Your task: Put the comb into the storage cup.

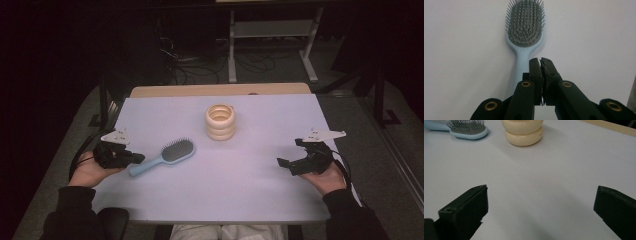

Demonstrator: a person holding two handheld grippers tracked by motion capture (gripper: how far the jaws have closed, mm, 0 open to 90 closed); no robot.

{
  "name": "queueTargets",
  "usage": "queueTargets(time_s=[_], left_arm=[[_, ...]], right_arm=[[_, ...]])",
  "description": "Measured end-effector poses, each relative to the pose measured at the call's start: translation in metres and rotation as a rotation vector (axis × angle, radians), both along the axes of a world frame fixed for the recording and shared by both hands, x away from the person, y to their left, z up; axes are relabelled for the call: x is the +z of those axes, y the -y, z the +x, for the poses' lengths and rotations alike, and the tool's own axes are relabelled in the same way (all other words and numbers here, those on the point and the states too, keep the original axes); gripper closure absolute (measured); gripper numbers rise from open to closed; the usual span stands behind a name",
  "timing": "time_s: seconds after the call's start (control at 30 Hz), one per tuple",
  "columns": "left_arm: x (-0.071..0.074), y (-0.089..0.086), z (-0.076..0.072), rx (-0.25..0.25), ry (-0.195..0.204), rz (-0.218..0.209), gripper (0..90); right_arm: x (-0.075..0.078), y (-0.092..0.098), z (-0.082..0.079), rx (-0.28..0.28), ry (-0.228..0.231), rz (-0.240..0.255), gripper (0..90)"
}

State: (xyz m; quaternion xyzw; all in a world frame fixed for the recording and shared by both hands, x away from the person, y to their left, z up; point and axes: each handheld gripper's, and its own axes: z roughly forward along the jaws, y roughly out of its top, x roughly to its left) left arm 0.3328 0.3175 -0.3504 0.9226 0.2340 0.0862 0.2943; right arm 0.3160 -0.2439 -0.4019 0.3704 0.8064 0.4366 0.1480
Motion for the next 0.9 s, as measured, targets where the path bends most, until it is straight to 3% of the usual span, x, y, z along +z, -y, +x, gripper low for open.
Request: queueTargets(time_s=[0.27,0.53,0.67,0.77,0.9], left_arm=[[0.011,0.012,0.014,-0.014,0.000,0.041,85.5],[0.001,0.014,0.026,-0.009,-0.026,0.040,80.1],[-0.005,0.015,0.031,-0.015,-0.056,0.027,67.7],[-0.011,0.016,0.034,-0.011,-0.083,0.051,55.5],[-0.016,0.019,0.038,-0.009,-0.098,0.068,48.8]], right_arm=[[0.000,0.000,0.000,0.000,-0.001,-0.001,0.0],[0.000,0.000,0.000,-0.001,-0.002,-0.005,0.0],[-0.001,0.000,0.000,0.000,-0.004,-0.005,0.0],[-0.001,0.000,0.000,0.003,-0.005,-0.007,0.0],[-0.001,0.000,0.000,0.004,-0.005,-0.008,0.0]])
